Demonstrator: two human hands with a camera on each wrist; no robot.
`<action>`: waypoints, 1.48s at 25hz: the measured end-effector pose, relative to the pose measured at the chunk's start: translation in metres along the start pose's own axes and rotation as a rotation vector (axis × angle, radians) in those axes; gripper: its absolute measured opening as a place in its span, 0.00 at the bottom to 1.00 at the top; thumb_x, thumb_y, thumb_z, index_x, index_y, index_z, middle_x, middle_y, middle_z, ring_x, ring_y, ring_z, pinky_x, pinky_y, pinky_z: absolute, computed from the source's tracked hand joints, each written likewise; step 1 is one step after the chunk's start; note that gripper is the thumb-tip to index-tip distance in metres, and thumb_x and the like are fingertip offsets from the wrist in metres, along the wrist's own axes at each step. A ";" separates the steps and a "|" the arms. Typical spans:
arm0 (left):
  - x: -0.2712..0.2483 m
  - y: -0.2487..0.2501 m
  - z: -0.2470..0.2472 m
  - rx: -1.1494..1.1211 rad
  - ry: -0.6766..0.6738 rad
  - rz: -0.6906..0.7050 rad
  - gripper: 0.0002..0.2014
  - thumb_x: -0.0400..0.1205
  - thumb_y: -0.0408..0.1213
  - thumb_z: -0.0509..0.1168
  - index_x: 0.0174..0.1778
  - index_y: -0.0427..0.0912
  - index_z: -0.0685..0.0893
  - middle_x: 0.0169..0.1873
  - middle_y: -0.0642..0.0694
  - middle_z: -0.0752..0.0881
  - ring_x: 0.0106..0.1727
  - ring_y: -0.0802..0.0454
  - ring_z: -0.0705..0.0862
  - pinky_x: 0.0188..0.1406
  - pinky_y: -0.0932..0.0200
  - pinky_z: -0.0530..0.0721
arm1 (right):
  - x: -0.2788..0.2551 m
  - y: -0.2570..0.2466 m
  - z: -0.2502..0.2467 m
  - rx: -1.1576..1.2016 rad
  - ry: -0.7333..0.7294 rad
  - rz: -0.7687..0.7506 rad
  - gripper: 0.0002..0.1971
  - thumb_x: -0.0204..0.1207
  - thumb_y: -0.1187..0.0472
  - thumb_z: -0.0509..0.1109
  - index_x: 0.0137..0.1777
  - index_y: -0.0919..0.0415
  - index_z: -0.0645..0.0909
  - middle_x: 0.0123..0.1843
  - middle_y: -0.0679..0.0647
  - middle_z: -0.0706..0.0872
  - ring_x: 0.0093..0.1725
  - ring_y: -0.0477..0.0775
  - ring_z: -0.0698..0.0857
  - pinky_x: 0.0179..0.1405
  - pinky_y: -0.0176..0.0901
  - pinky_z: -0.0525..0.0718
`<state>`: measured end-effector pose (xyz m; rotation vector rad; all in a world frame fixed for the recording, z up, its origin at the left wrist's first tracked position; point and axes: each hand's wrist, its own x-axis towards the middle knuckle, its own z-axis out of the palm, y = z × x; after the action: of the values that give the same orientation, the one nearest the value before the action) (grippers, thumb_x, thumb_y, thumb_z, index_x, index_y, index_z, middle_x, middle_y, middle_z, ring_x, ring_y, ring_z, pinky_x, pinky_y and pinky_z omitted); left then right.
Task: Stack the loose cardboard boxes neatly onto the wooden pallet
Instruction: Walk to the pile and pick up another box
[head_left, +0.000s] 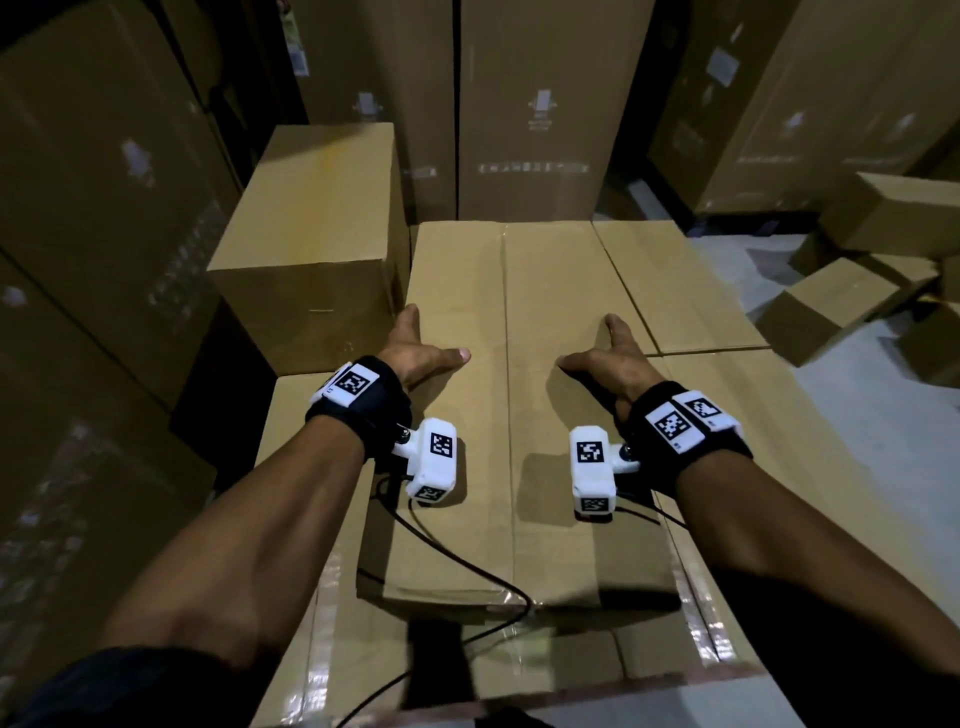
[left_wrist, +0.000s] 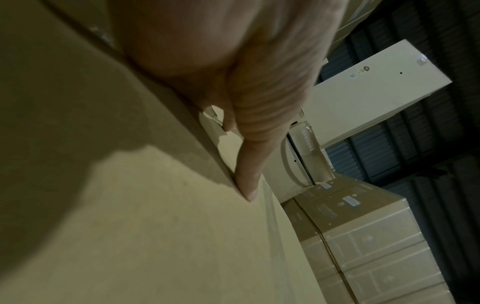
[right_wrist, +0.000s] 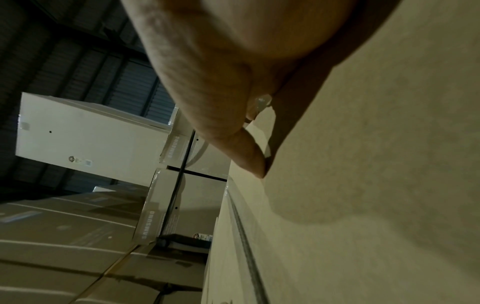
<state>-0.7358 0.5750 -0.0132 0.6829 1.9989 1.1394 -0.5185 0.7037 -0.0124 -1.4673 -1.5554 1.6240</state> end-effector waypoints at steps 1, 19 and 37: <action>0.008 0.005 -0.001 -0.006 0.008 -0.001 0.53 0.75 0.35 0.79 0.88 0.42 0.50 0.85 0.41 0.59 0.84 0.43 0.61 0.82 0.51 0.63 | 0.012 -0.005 0.001 -0.008 -0.004 -0.001 0.51 0.73 0.70 0.79 0.89 0.47 0.52 0.83 0.59 0.68 0.70 0.59 0.78 0.72 0.51 0.80; 0.117 0.031 -0.021 0.193 0.163 -0.134 0.44 0.77 0.51 0.76 0.86 0.58 0.59 0.85 0.35 0.55 0.84 0.35 0.55 0.78 0.45 0.64 | 0.156 -0.056 0.042 -0.095 -0.114 -0.010 0.52 0.72 0.66 0.79 0.89 0.47 0.51 0.85 0.55 0.65 0.77 0.61 0.73 0.76 0.54 0.76; 0.094 0.046 -0.097 0.898 0.320 0.120 0.21 0.83 0.37 0.66 0.73 0.40 0.79 0.69 0.34 0.80 0.67 0.32 0.79 0.64 0.45 0.79 | 0.062 -0.076 0.052 -0.163 -0.130 0.072 0.40 0.74 0.66 0.78 0.84 0.50 0.67 0.79 0.51 0.70 0.64 0.60 0.78 0.37 0.39 0.91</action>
<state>-0.8647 0.6174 0.0298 1.1142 2.7817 0.3600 -0.6107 0.7551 0.0223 -1.5440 -1.7621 1.6972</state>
